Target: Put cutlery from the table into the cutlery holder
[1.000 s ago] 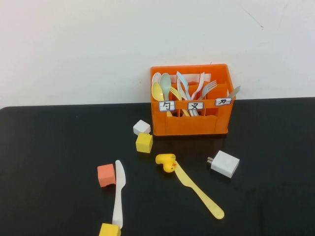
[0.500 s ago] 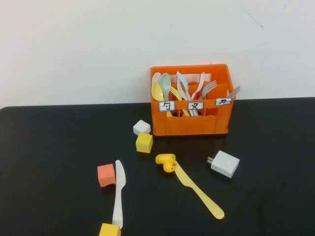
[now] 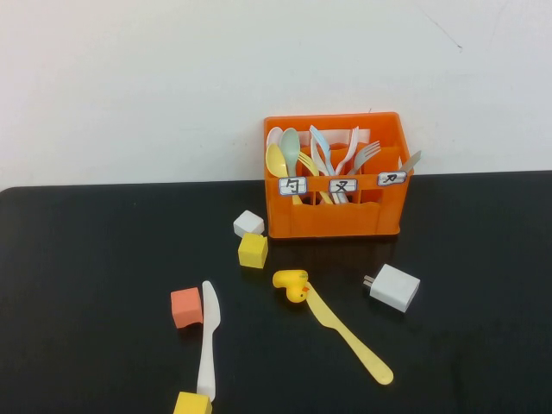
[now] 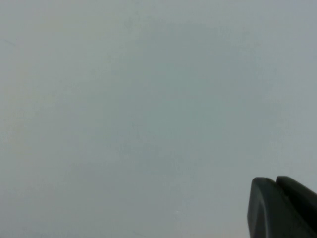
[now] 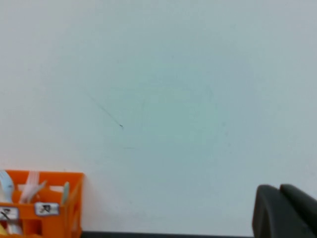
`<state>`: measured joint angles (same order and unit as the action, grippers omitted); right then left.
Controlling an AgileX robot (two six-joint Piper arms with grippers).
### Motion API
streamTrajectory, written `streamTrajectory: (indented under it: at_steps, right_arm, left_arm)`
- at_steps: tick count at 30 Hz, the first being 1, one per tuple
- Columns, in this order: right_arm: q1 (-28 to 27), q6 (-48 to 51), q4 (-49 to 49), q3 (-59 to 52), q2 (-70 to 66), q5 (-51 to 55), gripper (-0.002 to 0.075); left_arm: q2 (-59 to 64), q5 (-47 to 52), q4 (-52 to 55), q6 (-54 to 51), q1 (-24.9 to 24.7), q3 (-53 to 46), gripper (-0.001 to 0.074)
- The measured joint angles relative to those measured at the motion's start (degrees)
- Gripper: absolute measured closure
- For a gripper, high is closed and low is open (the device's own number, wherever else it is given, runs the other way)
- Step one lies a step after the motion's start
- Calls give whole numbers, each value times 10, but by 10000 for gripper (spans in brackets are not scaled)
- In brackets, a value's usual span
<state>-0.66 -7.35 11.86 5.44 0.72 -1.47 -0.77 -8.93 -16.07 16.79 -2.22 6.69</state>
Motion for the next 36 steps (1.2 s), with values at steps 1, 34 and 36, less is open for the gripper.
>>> streamTrajectory:
  at_steps: [1, 34, 36]
  right_arm:
    - [0, 0, 4, 16, 0, 29, 728]
    - [0, 556, -405, 182, -412, 372, 728]
    - [0, 561, -407, 182, -412, 372, 728]
  left_arm:
    - [1, 15, 0, -9, 0, 14, 737]
    - [863, 529, -88, -182, -112, 476, 737]
    - [895, 507, -50, -132, -150, 496, 737]
